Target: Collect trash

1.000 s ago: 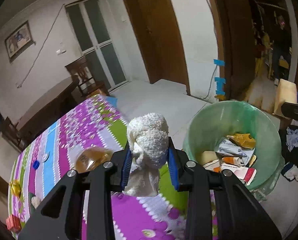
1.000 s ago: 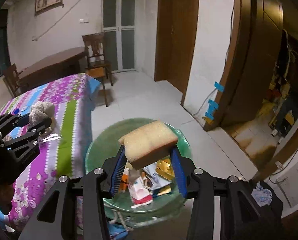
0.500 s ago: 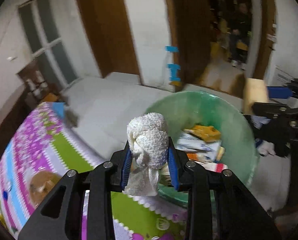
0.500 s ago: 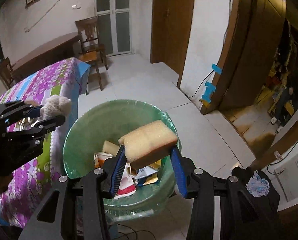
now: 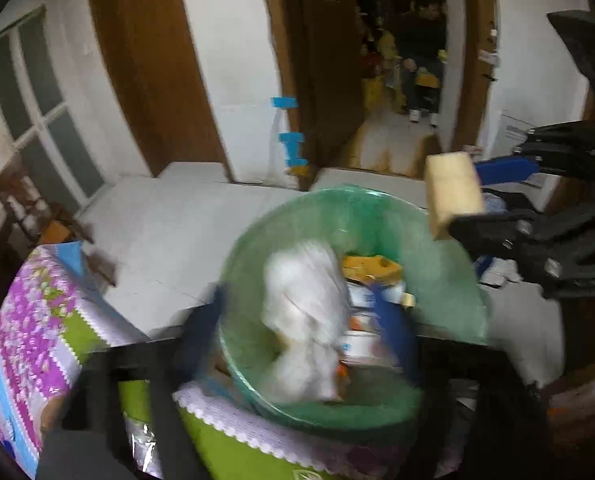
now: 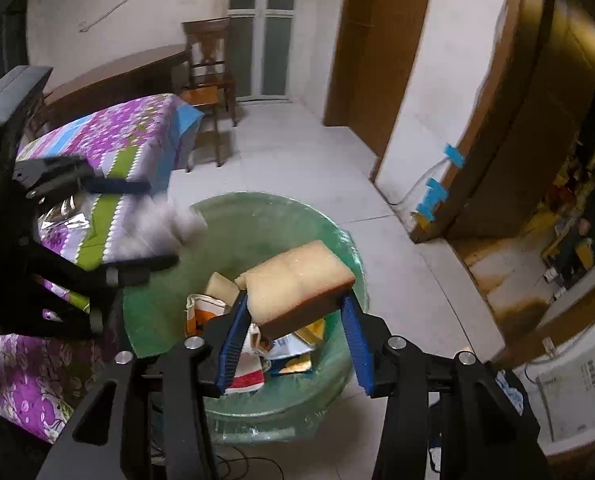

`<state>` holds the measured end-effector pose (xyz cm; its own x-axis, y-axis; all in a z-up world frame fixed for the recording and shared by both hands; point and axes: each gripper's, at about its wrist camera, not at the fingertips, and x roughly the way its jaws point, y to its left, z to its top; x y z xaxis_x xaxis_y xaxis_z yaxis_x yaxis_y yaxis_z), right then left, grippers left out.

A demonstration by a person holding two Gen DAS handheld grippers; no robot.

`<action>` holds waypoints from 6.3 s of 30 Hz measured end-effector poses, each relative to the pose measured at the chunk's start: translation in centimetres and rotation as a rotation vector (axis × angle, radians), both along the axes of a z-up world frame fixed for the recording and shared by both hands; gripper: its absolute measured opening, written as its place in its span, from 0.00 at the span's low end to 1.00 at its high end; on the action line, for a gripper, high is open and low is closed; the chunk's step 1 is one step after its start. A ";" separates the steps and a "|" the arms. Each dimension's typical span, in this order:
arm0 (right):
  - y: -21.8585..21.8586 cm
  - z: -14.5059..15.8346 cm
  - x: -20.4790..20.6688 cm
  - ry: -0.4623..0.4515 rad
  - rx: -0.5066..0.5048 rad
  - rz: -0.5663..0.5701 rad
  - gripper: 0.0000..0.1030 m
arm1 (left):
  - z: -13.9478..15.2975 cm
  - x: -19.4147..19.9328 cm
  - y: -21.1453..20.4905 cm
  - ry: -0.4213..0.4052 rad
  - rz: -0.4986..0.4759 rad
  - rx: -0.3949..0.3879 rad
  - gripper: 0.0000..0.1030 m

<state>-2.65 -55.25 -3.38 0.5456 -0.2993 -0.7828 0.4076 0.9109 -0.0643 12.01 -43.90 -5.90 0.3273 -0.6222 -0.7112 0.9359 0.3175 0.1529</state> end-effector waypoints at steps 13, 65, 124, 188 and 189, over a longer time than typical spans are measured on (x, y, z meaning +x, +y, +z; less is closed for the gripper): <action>-0.8 -0.5 -0.1 -0.031 0.009 -0.027 0.59 | 0.4 -0.8 2.2 -0.048 0.040 -0.022 0.81; 44.8 -4.6 28.2 -0.005 0.001 1.120 0.34 | -3.4 21.8 45.1 0.259 1.078 -0.019 0.15; -2.3 -0.1 -1.1 0.015 0.195 -0.052 0.34 | -0.6 -0.7 -2.9 0.208 0.002 0.137 0.13; 24.2 1.4 -9.8 -0.419 -0.265 -0.159 0.95 | 4.2 -8.3 24.5 -0.200 0.378 -0.292 0.94; 24.2 1.3 -10.3 -0.420 -0.270 -0.172 0.95 | 4.3 -8.4 24.4 -0.184 0.380 -0.285 0.94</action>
<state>-12.91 -31.07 -2.05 0.7210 -0.5730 -0.3898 0.5908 0.8022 -0.0865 3.64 -19.46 -1.63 0.6720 -0.5954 -0.4403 0.7117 0.6835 0.1621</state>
